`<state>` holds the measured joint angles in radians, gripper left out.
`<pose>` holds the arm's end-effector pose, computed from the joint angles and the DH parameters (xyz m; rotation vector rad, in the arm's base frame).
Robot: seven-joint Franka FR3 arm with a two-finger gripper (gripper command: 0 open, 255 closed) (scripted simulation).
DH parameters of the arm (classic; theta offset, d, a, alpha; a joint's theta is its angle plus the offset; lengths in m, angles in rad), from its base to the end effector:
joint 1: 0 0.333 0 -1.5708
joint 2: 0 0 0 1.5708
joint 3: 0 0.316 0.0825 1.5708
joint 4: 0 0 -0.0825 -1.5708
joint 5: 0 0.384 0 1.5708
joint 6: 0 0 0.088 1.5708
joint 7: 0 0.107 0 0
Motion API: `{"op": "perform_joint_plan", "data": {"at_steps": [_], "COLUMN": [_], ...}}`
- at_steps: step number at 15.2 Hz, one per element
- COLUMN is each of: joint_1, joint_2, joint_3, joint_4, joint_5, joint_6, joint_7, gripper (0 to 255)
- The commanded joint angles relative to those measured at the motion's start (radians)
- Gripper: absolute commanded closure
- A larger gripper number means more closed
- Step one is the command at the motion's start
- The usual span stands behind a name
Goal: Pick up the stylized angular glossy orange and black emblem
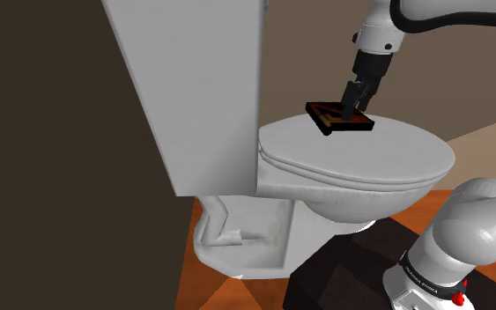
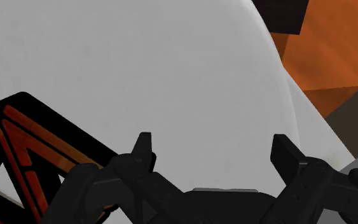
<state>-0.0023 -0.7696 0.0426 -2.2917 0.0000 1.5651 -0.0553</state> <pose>0.3112 0.0172 0.6151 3.1079 0.1310 0.0656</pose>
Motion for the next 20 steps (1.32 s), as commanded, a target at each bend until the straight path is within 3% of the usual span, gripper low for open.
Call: {"op": "perform_joint_plan", "data": {"at_steps": [1,10,20], "joint_1": [0.000,-0.108,-0.200], "joint_2": [0.000,0.345,0.696], "joint_3": [0.000,-0.016,-0.078], "joint_4": [0.000,0.205,0.499], "joint_5": [0.000,-0.007,-0.004], "joint_6": [0.000,0.105,0.126], "joint_7": [0.000,0.192,0.381], "gripper": [0,0,0]}}
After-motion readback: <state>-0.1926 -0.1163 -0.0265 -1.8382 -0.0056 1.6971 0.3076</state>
